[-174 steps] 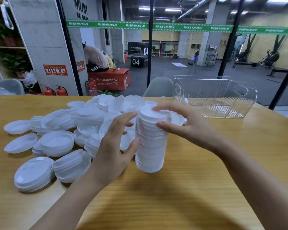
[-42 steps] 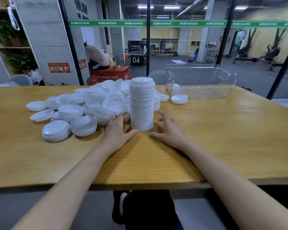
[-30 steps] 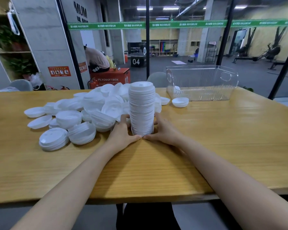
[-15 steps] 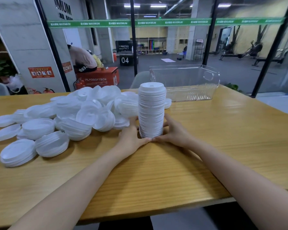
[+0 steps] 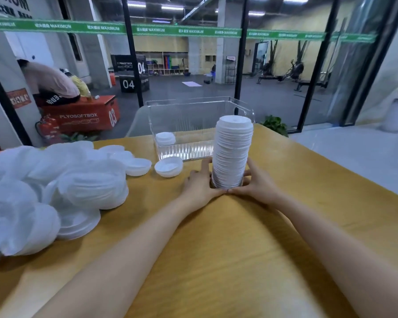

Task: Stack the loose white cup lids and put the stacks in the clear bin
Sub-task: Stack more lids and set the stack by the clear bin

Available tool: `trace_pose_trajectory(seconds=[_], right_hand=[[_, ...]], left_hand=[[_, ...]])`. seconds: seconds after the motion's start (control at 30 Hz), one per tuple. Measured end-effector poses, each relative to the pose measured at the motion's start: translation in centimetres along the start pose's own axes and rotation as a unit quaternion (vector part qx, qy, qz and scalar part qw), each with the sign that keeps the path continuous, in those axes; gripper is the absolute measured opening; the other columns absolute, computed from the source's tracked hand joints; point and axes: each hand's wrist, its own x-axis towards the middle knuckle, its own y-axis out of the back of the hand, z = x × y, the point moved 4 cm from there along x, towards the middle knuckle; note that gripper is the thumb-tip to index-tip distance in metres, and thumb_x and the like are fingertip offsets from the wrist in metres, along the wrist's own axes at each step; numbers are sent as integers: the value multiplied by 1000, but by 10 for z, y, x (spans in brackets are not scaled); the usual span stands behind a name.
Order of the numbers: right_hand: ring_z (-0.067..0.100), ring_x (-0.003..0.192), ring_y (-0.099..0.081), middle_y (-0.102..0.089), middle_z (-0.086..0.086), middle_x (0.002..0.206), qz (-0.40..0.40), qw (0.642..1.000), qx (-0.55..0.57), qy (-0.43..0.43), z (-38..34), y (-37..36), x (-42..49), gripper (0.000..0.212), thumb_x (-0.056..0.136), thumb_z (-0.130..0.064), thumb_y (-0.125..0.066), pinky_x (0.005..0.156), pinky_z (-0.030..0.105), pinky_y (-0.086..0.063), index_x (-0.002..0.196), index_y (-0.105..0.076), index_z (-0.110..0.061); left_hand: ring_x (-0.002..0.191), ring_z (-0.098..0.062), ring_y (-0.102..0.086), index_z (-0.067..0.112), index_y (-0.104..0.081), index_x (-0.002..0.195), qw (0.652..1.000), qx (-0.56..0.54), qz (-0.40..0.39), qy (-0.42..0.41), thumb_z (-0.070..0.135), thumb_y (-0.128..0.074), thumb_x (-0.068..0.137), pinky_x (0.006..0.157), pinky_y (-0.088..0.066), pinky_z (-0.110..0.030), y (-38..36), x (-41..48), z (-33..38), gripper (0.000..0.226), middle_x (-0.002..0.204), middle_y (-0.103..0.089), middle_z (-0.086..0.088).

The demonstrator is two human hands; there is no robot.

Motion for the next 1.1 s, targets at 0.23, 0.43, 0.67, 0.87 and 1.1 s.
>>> trace_pose_trajectory(seconds=[0.23,0.43,0.67,0.87,1.1], right_hand=[[22,115,-57,-66,-1,117,28,999,-28,-20,30,7,62,113,47,-68,-74,96,51,-47,144,-23,-40],[25,123,-53,-64,-1,123,41,996,-70,-28,40,1,88,96,67,-48,-85,101,51,-42,143,-27,-34],[24,130,-49,-59,2,135,52,996,-62,-45,37,0,61,88,81,-44,-76,108,51,-38,149,-23,-34],[28,132,-43,-48,6,146,49,991,-121,-23,-6,-7,-3,74,91,-39,-66,106,49,-39,152,-25,-28],[29,132,-42,-49,7,144,33,989,-125,66,-83,-41,-79,69,93,-38,-63,107,49,-37,151,-28,-25]], left_hand=[[122,-30,-50,30,-22,145,1000,15,3,1,52,-76,76,100,-42,-47,-16,74,-12,90,125,-63,-5],[127,-27,-44,29,-21,146,1000,-8,8,9,44,-75,81,102,-39,-48,-20,93,-23,86,129,-60,-5],[135,-28,-39,22,-24,150,998,5,61,3,35,-74,84,109,-33,-50,-10,65,-15,84,142,-50,-3],[131,-22,-39,25,-34,146,994,41,95,-46,33,-62,94,109,-29,-41,14,-9,-3,59,137,-52,1],[125,-17,-44,22,-51,135,975,104,165,-109,28,-54,99,100,-25,-33,59,-109,2,37,132,-57,6]])
